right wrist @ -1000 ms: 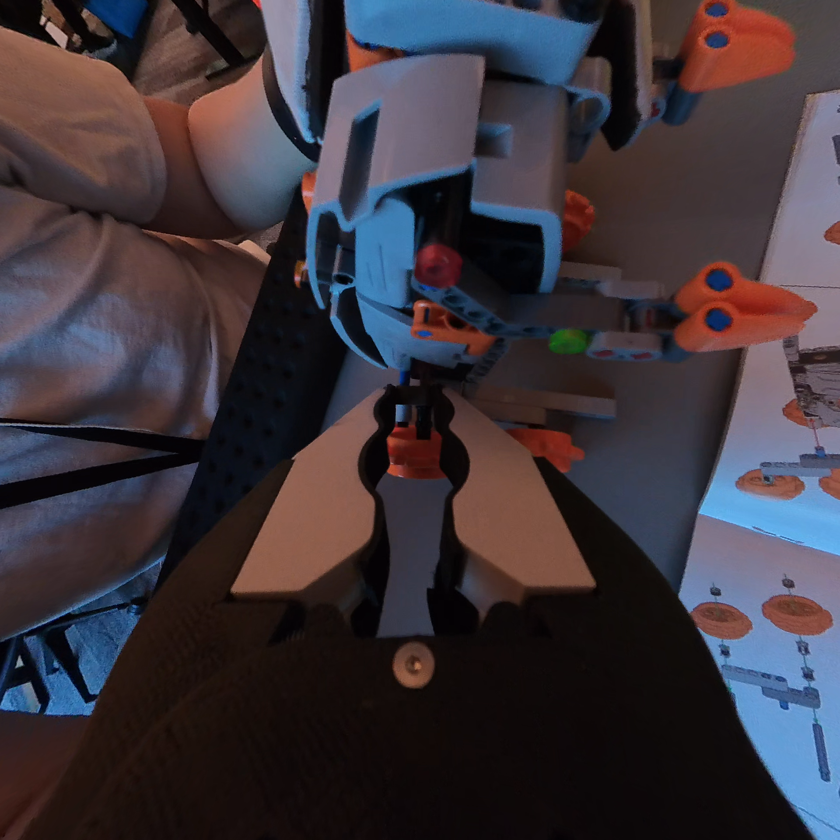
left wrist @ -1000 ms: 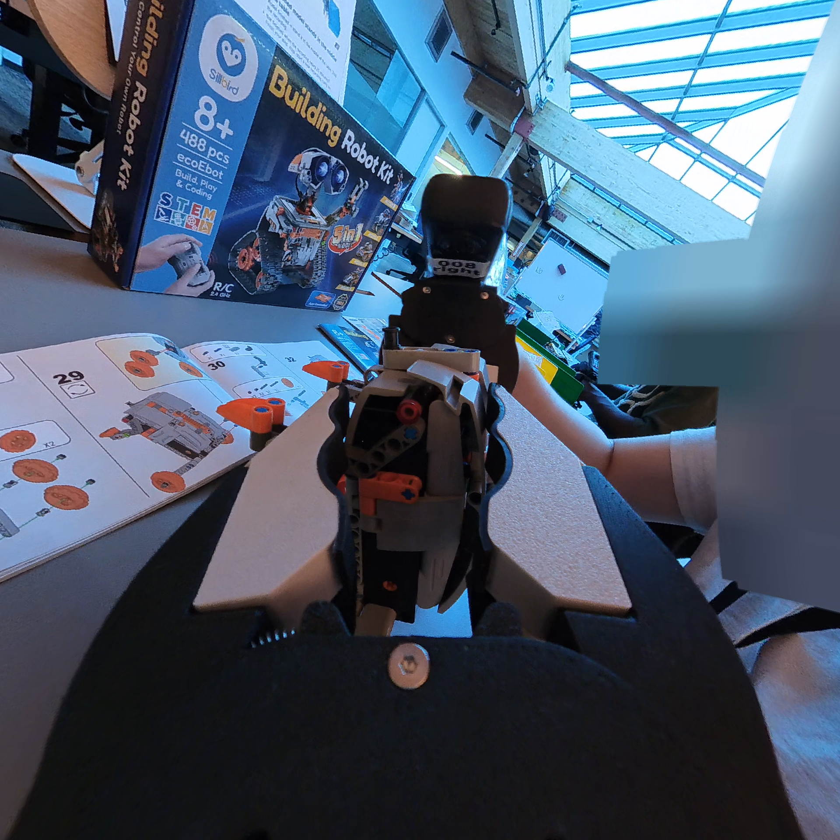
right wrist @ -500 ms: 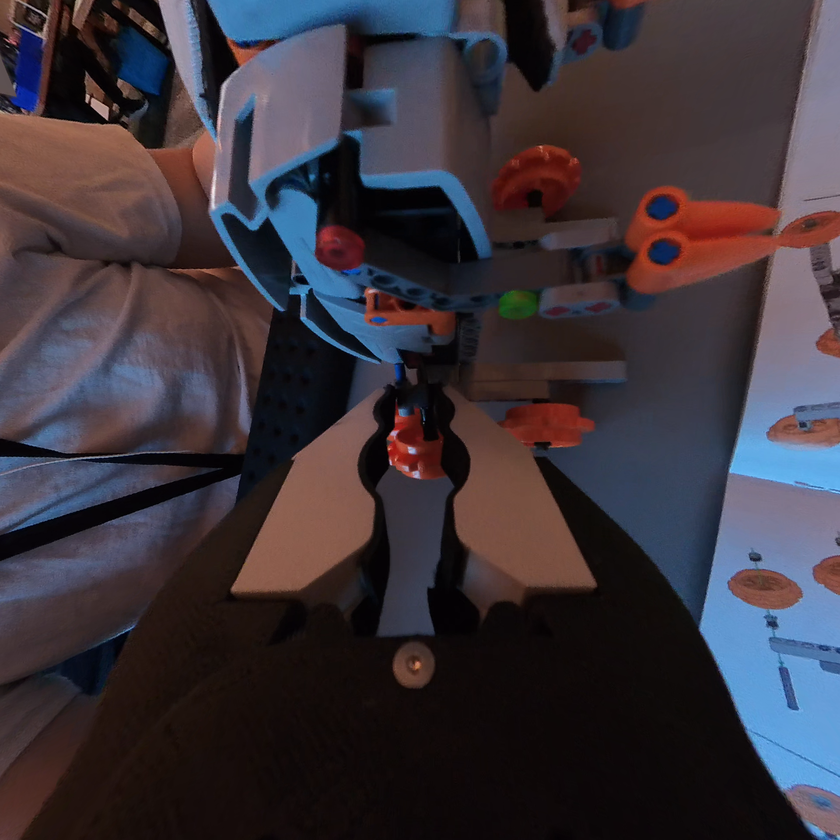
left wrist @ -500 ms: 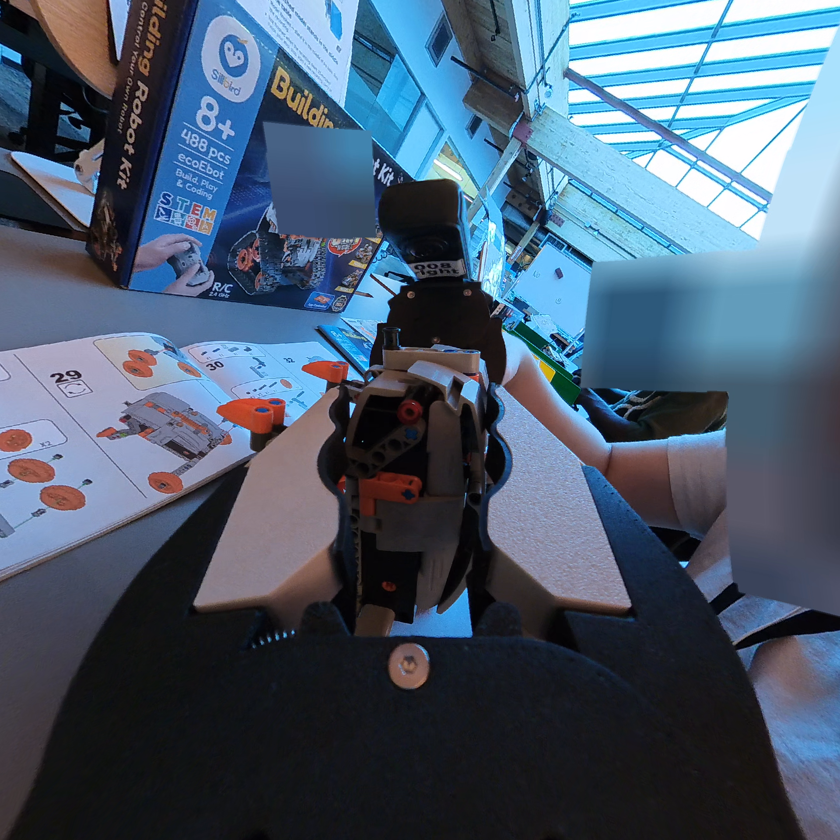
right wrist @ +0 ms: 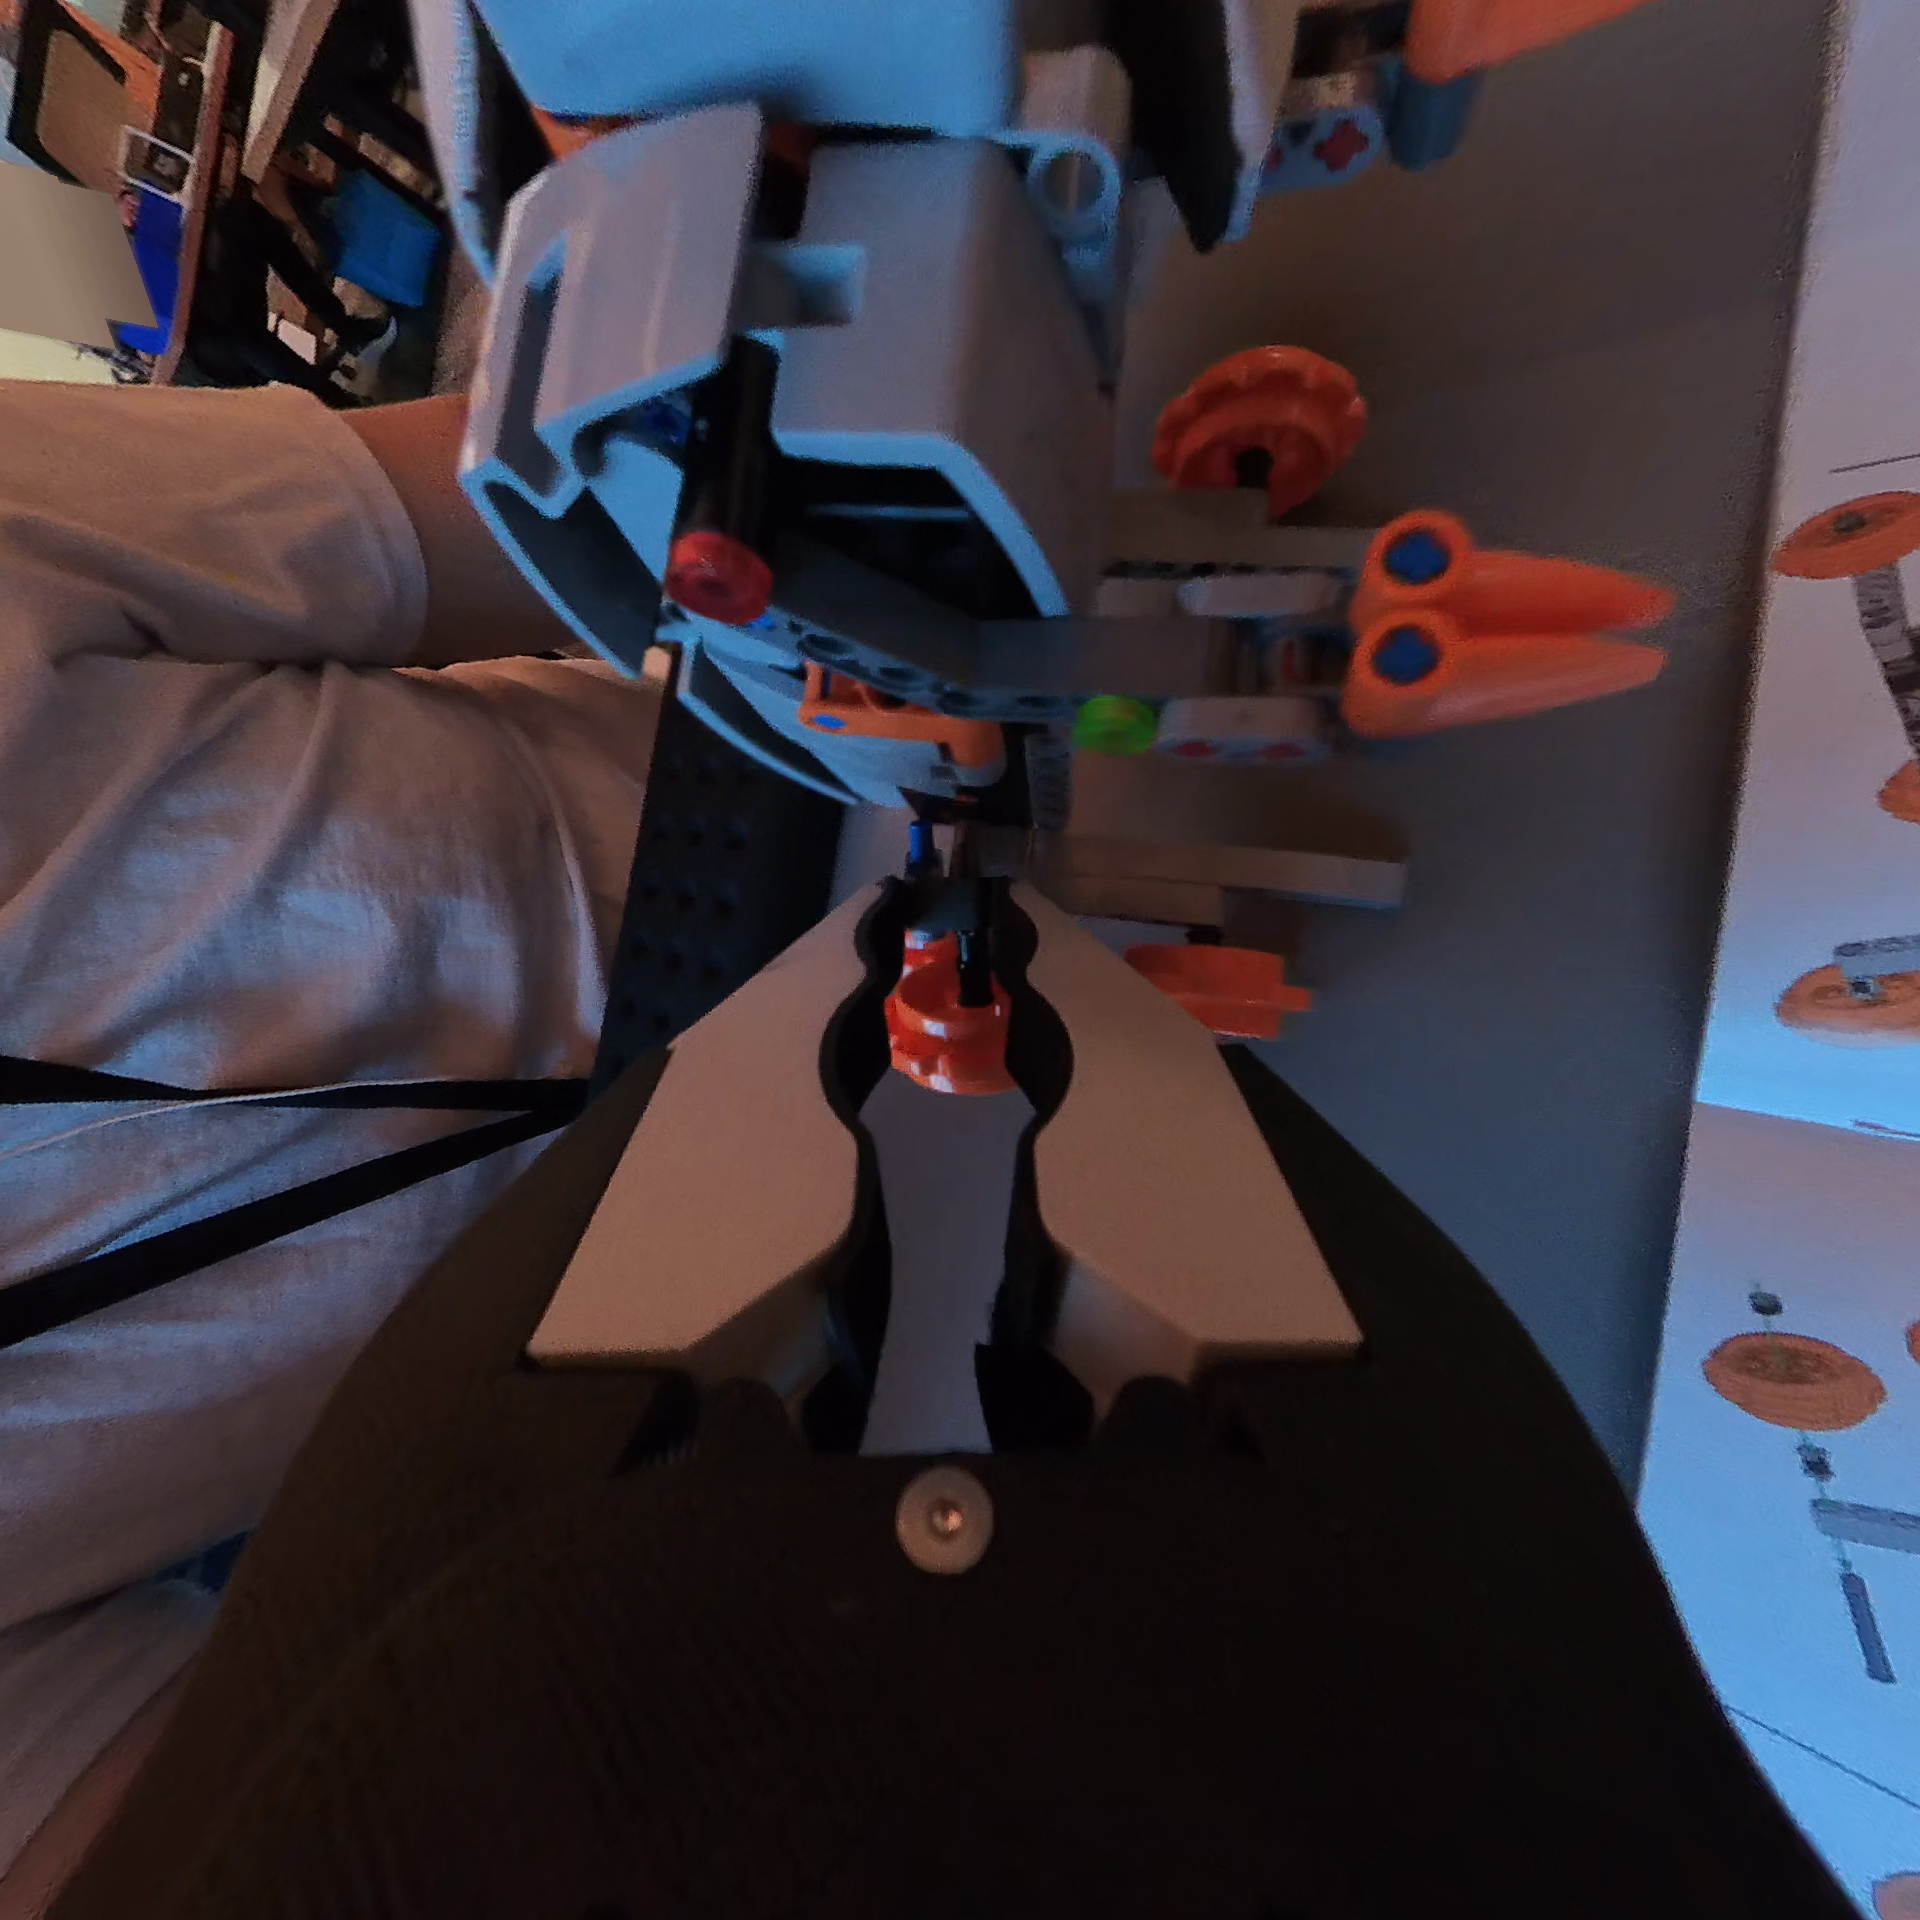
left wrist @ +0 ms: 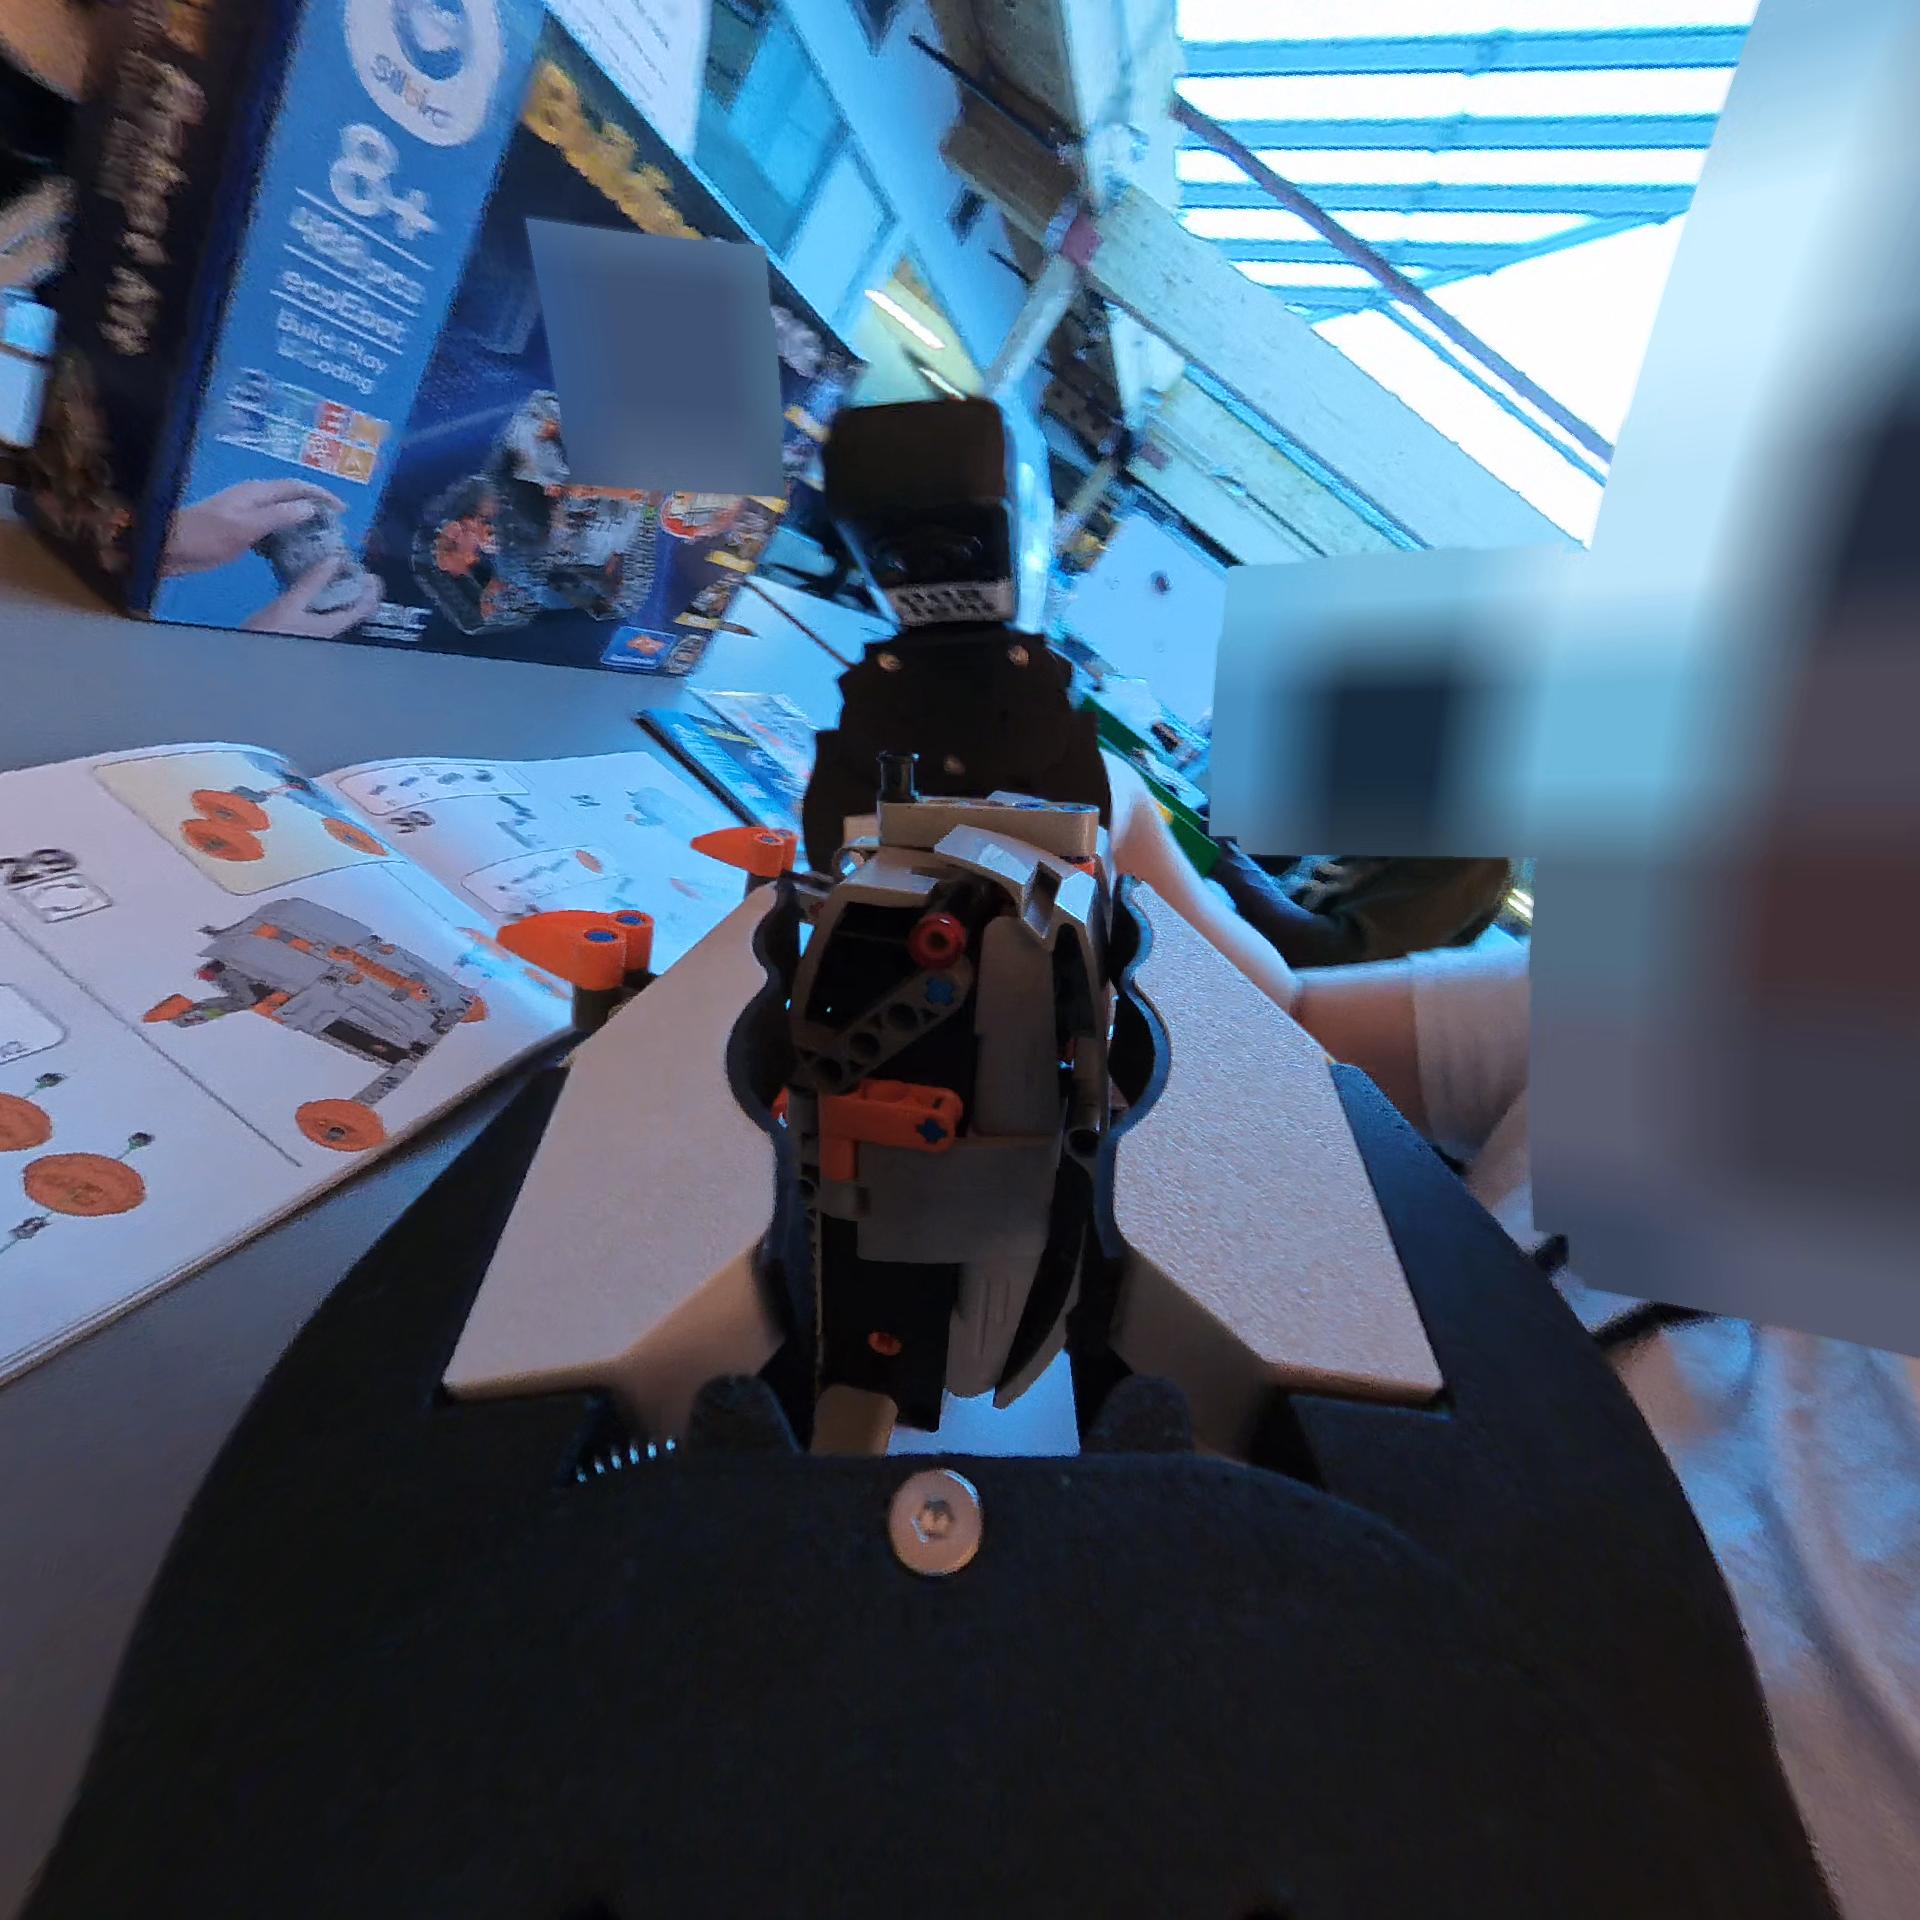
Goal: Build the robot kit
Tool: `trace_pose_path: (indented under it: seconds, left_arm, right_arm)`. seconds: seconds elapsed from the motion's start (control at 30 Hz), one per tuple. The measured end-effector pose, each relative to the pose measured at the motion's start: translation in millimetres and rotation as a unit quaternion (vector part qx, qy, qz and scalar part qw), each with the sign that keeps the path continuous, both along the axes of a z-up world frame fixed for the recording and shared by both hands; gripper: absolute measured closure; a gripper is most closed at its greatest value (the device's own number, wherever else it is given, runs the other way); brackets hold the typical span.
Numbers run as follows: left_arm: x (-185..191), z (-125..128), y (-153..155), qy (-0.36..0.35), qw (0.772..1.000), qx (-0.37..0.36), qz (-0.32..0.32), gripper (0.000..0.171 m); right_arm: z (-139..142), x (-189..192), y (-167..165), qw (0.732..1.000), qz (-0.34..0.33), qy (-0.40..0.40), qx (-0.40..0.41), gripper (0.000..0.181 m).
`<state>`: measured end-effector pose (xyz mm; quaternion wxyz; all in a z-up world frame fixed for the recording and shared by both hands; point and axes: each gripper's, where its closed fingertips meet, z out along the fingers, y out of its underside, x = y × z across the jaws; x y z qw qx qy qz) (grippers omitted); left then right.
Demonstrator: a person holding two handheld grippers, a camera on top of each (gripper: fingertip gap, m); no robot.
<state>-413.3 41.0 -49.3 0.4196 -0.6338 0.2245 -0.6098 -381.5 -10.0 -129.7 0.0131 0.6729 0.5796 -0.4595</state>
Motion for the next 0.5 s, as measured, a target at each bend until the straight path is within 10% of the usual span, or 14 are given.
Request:
trace_pose_path:
  seconds: [0.5]
  left_arm:
    - [-12.8,-10.4,-29.9,-0.003,0.970,0.229,-0.083,0.114]
  right_arm:
    - [-3.0,6.9,-8.1,0.998,0.040,-0.012,0.050,0.165]
